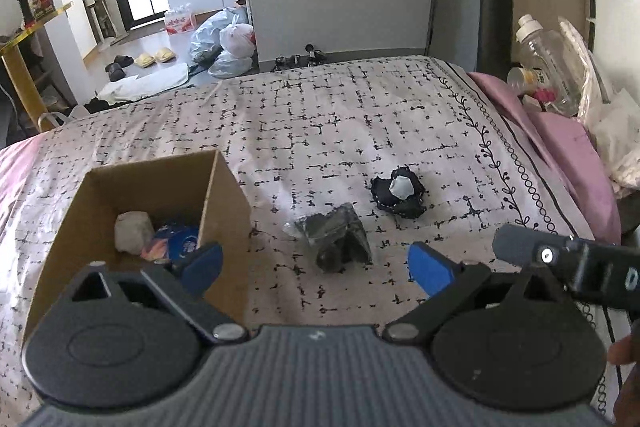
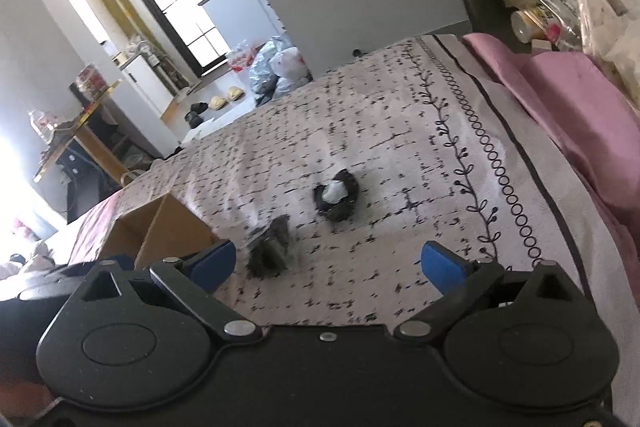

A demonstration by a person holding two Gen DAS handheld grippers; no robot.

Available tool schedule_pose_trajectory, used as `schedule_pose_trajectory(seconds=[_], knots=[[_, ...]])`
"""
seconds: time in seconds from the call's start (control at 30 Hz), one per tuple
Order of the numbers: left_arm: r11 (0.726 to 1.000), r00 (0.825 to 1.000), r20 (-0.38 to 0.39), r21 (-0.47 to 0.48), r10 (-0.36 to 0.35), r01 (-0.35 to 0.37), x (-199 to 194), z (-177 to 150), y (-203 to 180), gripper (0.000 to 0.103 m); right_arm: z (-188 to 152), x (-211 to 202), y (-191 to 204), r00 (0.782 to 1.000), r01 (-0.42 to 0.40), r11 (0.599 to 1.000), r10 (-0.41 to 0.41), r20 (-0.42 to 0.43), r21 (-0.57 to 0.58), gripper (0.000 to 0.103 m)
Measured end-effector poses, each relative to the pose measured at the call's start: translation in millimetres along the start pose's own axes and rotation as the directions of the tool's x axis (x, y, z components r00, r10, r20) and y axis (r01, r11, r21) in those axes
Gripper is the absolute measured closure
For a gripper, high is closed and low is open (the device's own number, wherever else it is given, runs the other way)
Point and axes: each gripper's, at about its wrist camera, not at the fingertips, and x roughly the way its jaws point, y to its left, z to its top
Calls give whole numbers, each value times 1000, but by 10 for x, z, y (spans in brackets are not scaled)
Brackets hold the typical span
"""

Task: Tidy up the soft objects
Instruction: 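Grasp the dark wrapped sock bundle with the left gripper while the right gripper grasps the sock ball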

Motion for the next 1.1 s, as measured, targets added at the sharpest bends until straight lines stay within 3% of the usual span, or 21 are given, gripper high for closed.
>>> schedule_pose_trajectory(seconds=[0.27,0.6,0.97,1.1], knots=[[999,999,-32,-13,-39,39,308,67,-99,23,105,273,-141,999,2,1000,-1,-34,26,17],[999,994,-103,-39,-36,32,806,123,-135,24,260,614,-162,997,-4,1000,7,-73,29,18],[997,988,-151,-68,-34,24,1177,83,-88,24,341,1150,-85,987,26,1000,-28,-159,-17,34],[993,983,-177,-111,-53,33,1281,51,-42,42,328,1299,-123,981,35,999,-35,-191,-1,43]])
